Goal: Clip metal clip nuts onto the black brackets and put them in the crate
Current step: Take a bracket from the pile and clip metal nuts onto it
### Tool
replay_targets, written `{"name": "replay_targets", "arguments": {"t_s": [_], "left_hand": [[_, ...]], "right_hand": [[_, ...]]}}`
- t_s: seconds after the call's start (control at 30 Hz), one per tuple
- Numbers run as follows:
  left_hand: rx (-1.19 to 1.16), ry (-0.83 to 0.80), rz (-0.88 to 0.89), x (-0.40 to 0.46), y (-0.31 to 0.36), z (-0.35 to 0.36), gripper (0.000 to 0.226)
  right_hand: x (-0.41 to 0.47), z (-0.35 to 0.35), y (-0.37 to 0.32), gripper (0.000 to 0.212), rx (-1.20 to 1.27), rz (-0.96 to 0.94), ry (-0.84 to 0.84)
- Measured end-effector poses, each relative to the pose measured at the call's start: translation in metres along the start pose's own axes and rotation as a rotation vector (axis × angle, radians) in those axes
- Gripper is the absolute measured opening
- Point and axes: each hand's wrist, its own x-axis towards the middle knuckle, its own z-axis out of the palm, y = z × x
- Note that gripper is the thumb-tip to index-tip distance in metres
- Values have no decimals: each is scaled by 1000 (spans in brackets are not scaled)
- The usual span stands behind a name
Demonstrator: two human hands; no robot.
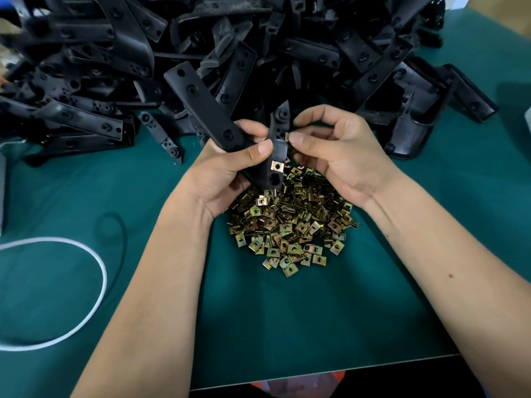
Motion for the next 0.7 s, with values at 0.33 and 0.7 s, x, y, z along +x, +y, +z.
{"name": "replay_targets", "arguments": {"t_s": [0.33, 0.7], "left_hand": [[54, -66, -38, 2, 2, 4, 18], [524, 202, 361, 4, -12, 24, 19]], "right_hand": [[-2, 1, -3, 27, 57, 50, -24], [0, 0, 4, 20, -277, -122, 276]]}}
